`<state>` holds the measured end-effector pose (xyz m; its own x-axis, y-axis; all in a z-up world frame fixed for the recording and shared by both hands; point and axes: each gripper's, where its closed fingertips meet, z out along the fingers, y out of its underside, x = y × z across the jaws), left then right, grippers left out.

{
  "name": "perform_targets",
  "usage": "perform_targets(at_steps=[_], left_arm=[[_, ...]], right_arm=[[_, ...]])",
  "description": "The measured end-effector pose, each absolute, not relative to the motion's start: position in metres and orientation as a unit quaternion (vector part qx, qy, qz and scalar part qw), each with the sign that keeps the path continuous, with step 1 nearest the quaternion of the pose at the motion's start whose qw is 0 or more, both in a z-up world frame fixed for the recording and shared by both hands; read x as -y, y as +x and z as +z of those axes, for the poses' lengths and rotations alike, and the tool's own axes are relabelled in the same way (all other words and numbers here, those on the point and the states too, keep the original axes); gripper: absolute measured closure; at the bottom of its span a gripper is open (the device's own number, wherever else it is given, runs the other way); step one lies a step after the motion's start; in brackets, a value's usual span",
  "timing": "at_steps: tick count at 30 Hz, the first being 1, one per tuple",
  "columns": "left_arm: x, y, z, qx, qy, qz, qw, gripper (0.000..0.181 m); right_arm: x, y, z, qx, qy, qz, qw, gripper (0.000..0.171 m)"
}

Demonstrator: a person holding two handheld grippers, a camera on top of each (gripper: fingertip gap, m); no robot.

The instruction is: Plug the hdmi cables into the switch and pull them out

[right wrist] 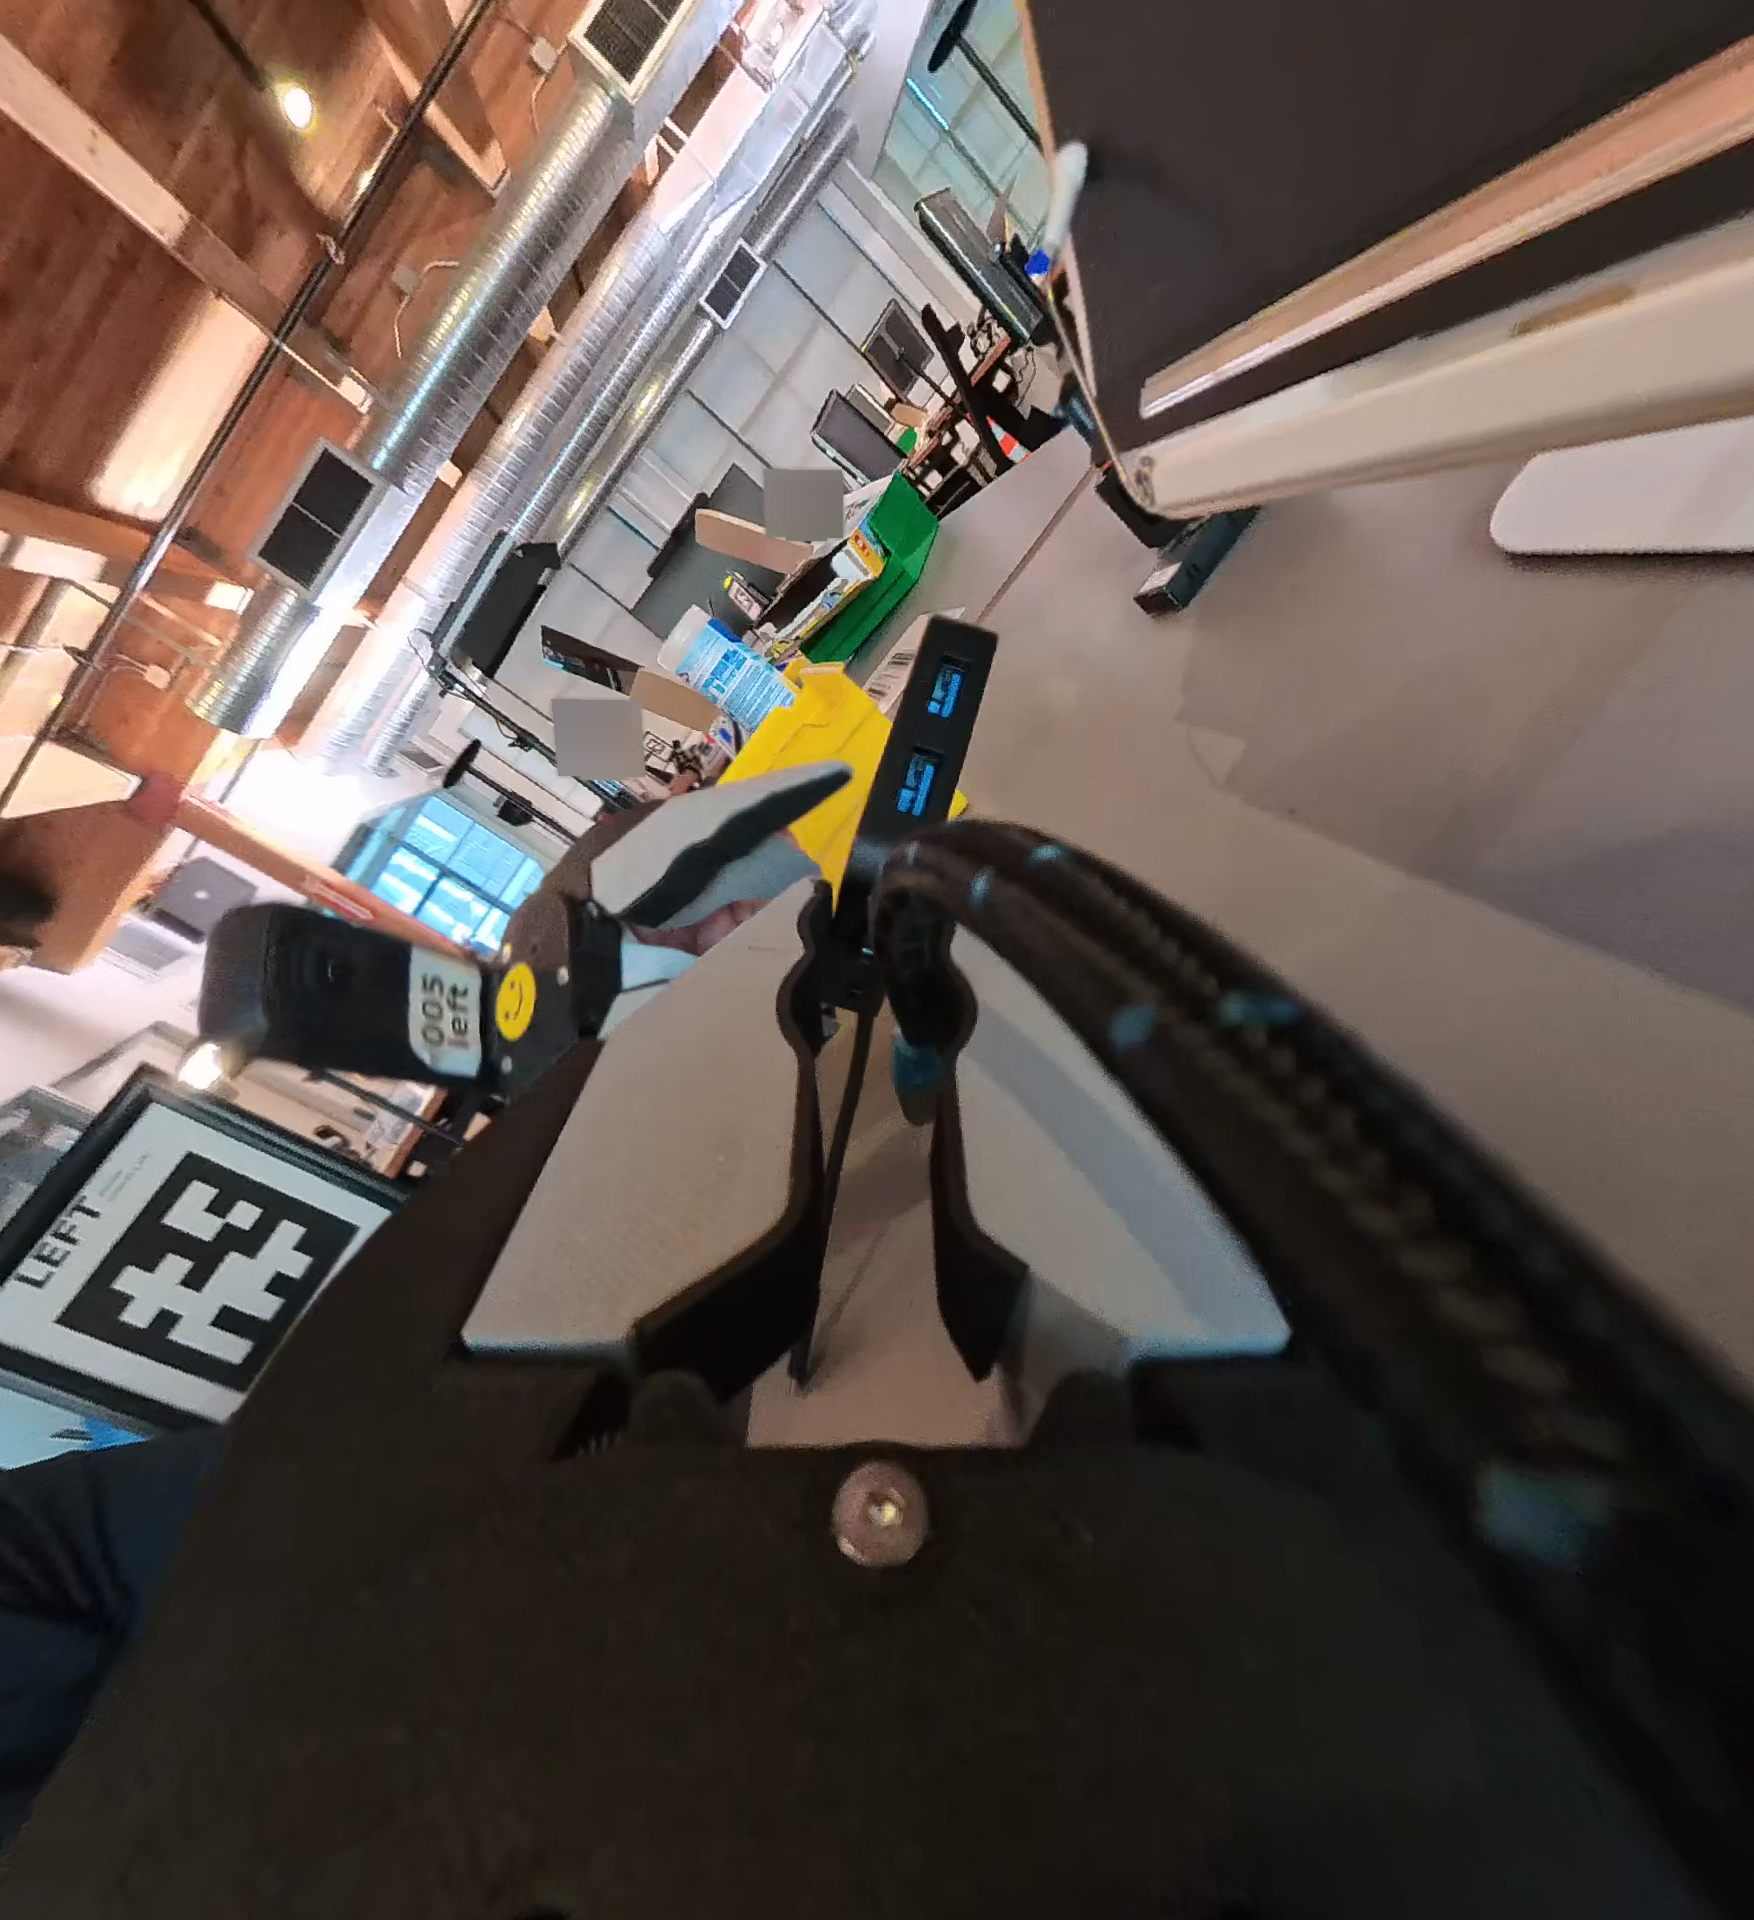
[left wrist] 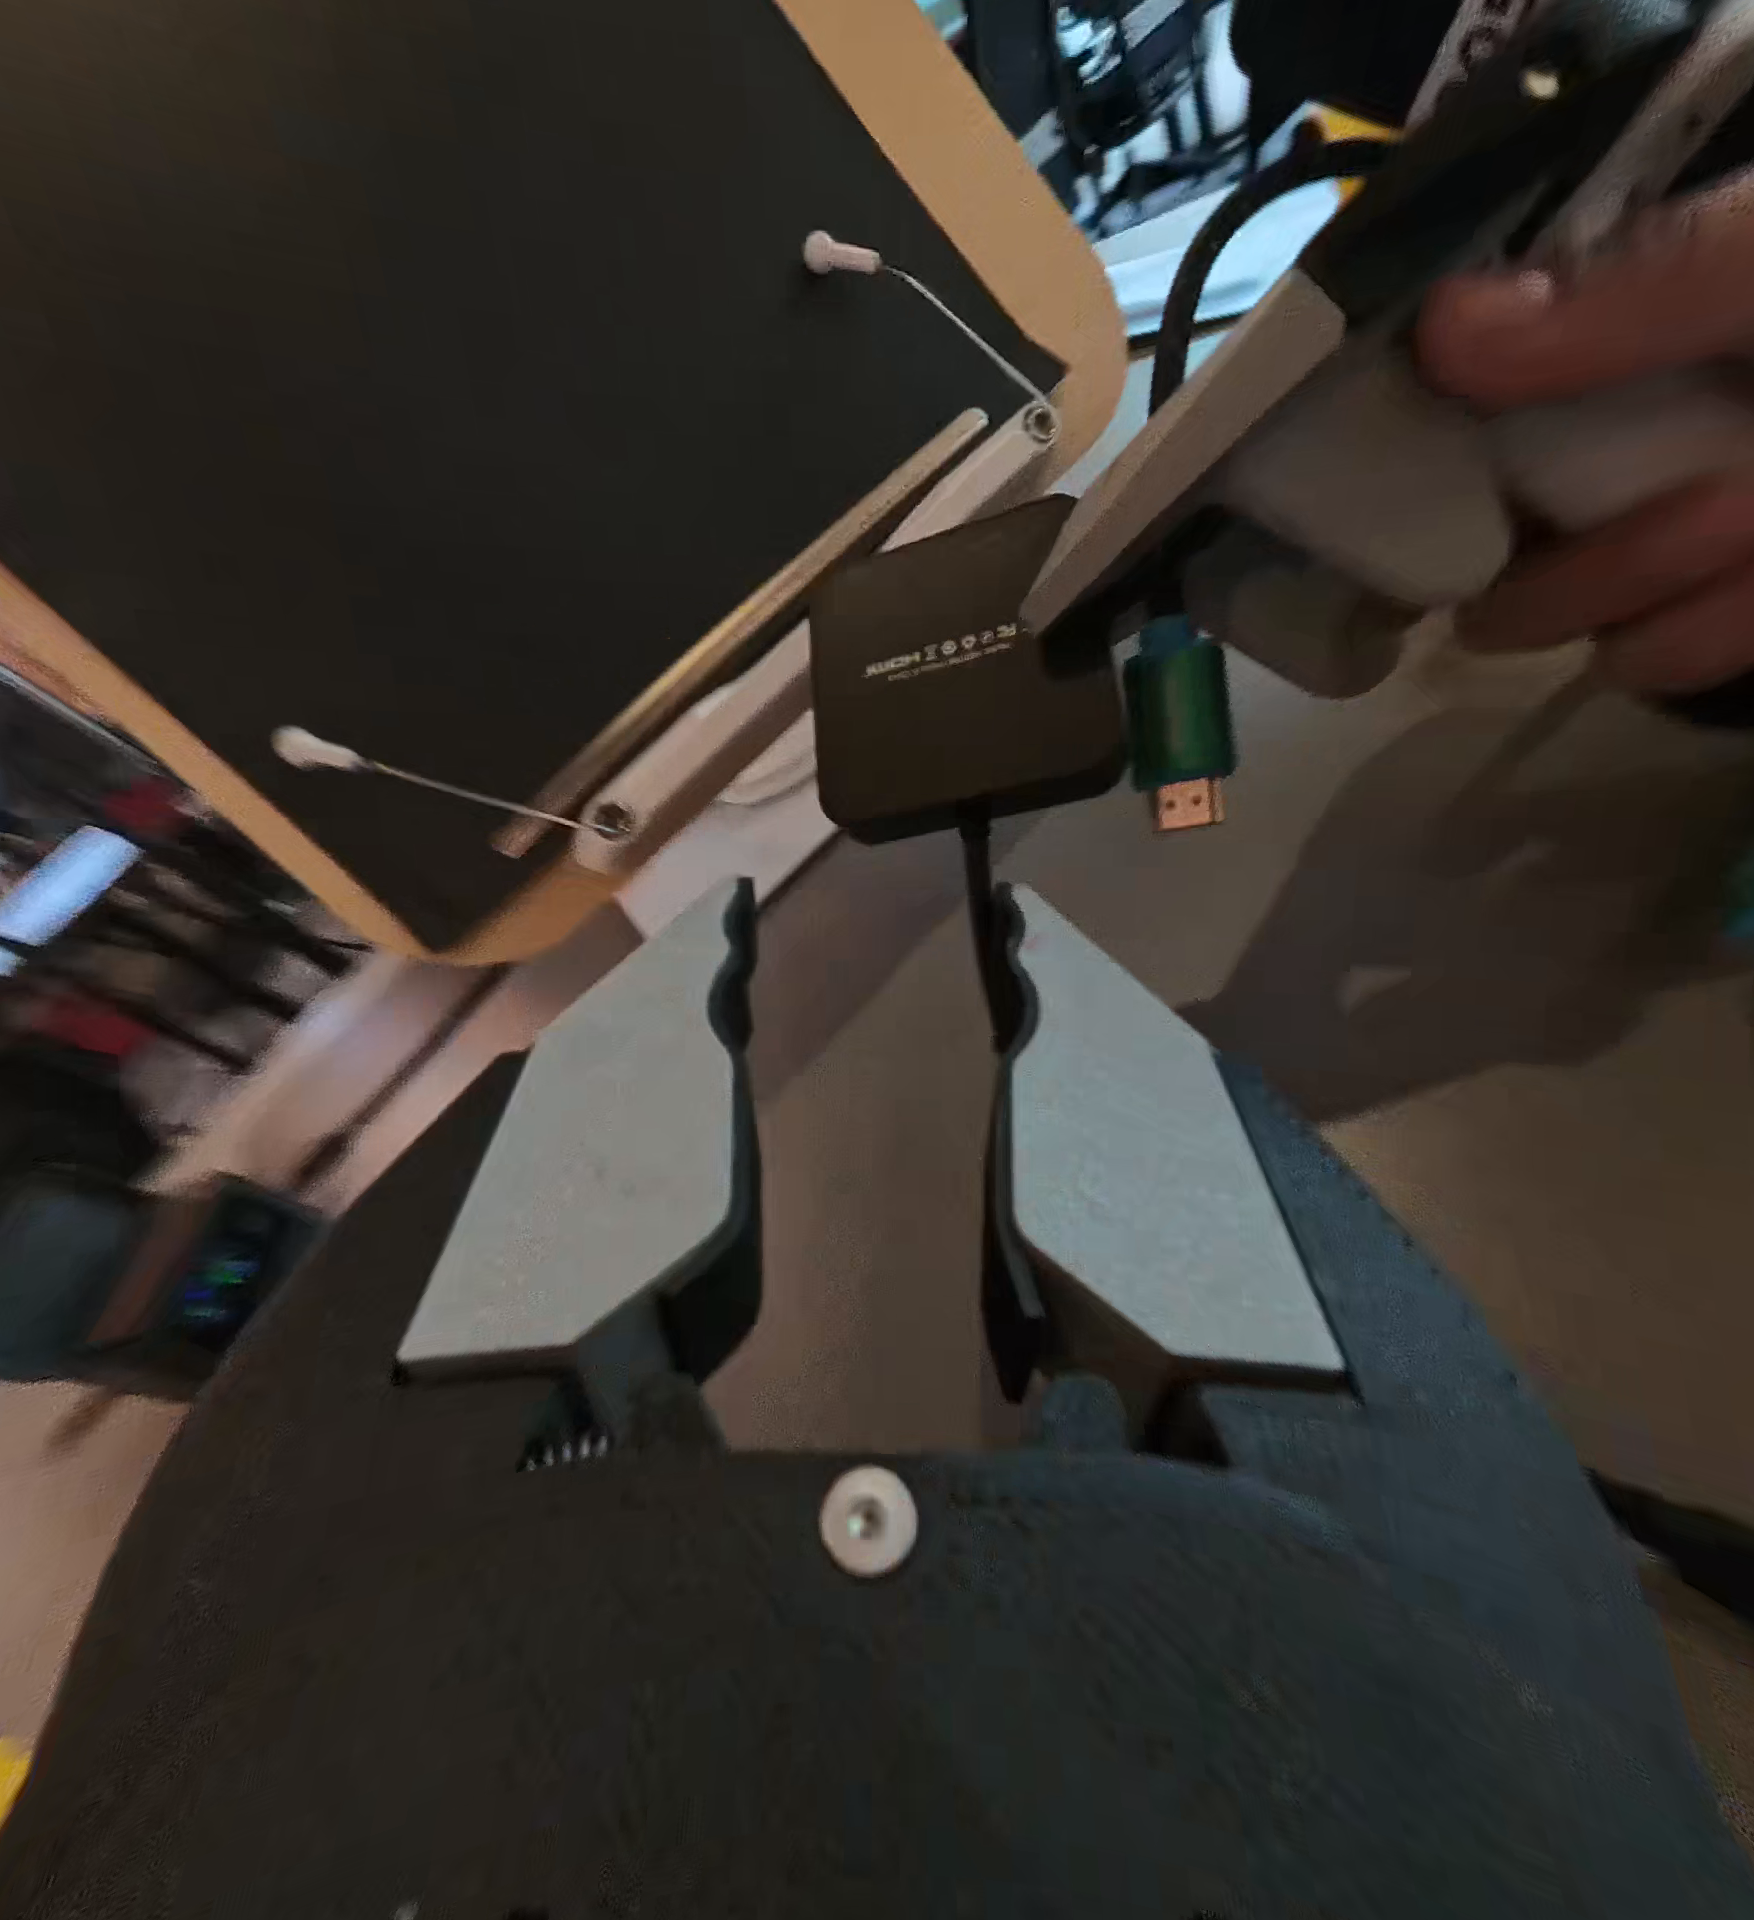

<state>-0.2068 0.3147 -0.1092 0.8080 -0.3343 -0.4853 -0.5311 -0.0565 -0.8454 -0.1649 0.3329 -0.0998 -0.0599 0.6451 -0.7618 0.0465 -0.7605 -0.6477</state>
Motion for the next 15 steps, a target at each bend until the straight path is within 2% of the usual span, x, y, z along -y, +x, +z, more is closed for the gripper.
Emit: perform_targets(at_steps=[3,5,8,10,14,15], left_arm=[[-0.316,-0.206,-0.114,-0.348,-0.689,0.175,0.611,0.129],[-0.314,-0.205,-0.114,-0.378,-0.665,0.210,0.609,0.130],[-0.310,-0.216,-0.100,-0.366,-0.651,0.209,0.631,0.136],[-0.312,-0.228,-0.105,-0.349,-0.675,0.192,0.621,0.132],[-0.312,-0.240,-0.110,-0.355,-0.679,0.209,0.608,0.129],[-0.311,-0.237,-0.109,-0.354,-0.680,0.200,0.610,0.129]], right_arm=[[-0.334,-0.165,-0.105,0.255,-0.654,0.683,0.200,0.159],[-0.335,-0.163,-0.105,0.245,-0.655,0.689,0.190,0.160],[-0.335,-0.158,-0.095,0.239,-0.636,0.712,0.179,0.165],[-0.336,-0.155,-0.094,0.244,-0.637,0.708,0.183,0.162],[-0.335,-0.155,-0.099,0.257,-0.648,0.692,0.186,0.012],[-0.337,-0.153,-0.097,0.254,-0.647,0.693,0.190,0.009]])
